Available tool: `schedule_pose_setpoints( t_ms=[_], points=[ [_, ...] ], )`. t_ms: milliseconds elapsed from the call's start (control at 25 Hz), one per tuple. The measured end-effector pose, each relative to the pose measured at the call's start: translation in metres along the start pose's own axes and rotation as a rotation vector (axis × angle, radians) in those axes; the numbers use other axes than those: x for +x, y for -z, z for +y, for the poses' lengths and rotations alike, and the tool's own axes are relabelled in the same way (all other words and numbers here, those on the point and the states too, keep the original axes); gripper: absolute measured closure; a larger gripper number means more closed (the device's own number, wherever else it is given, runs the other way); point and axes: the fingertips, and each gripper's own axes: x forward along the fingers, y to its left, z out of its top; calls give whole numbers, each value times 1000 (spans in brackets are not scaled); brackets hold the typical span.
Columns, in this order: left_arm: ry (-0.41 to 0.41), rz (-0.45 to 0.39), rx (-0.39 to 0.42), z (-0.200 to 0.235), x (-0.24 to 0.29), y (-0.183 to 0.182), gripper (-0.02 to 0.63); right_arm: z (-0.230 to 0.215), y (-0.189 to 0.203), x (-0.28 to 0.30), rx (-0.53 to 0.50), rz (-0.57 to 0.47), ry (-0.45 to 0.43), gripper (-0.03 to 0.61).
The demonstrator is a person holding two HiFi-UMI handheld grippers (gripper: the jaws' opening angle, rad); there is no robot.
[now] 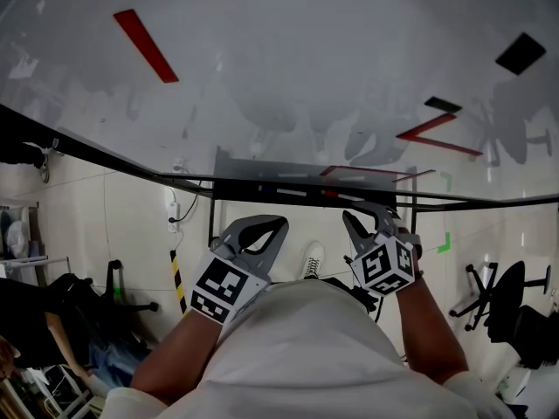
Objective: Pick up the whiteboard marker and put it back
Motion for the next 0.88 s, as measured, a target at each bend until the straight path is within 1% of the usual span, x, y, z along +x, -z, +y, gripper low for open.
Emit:
schedule_pose_setpoints(
  t_ms=[160,320,880],
  points=[
    [0,1,-9,-1,-1,0,598,-1,2,5,-8,20,-5,532],
    [-13,0,2,2,-2,2,598,-1,3,9,-18,29,-8,532],
    [-2,13,-1,-2,-4,7,598,-8,16,36,-87,83,5,532]
  ],
)
